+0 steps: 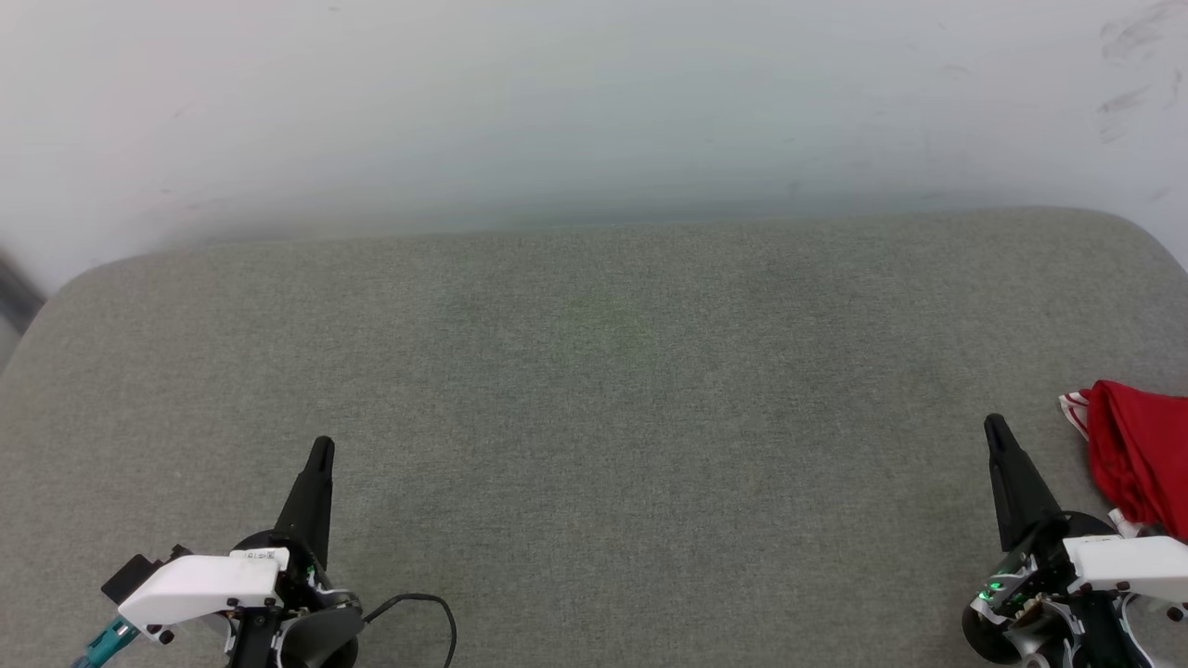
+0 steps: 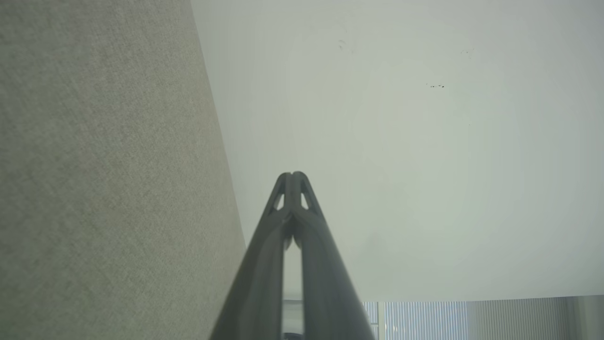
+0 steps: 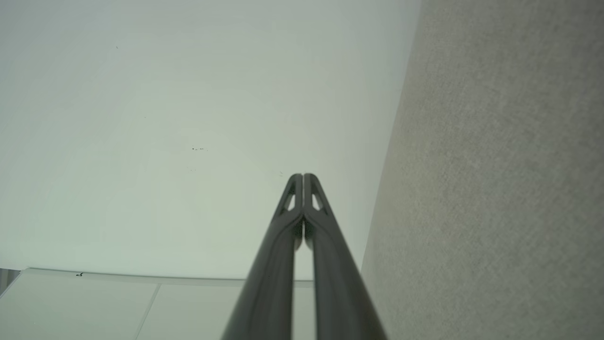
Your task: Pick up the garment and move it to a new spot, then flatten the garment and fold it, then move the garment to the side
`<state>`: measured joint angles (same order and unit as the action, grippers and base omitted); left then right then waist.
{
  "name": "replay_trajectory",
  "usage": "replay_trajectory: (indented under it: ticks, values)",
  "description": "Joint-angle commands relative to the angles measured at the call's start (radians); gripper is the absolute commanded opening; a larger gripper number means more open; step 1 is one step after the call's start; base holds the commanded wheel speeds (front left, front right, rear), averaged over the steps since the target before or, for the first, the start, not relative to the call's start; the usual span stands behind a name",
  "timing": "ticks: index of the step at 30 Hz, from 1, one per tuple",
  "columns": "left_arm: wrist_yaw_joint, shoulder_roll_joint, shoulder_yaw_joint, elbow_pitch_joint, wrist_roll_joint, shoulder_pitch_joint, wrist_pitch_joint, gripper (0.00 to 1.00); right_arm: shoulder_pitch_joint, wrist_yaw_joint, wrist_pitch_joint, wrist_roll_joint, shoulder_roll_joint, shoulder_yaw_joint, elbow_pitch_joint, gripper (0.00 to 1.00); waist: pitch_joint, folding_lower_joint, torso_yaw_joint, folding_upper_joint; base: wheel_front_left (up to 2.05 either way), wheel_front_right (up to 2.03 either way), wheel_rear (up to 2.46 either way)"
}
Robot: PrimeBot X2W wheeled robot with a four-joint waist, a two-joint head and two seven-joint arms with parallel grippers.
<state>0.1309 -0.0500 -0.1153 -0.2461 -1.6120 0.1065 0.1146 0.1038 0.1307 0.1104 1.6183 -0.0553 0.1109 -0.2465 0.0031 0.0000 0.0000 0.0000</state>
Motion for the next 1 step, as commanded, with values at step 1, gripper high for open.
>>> replay_trajectory:
  ticks: [1]
  values:
    - [0.003, 0.002, -0.002, 0.000, -0.001, 0.006, 0.003, 0.00, 0.011, 0.000, 0.002, -0.005, 0.004, 0.001, -0.001, 0.00, 0.000, 0.0000, 0.000, 0.0000, 0.00, 0.00, 0.00]
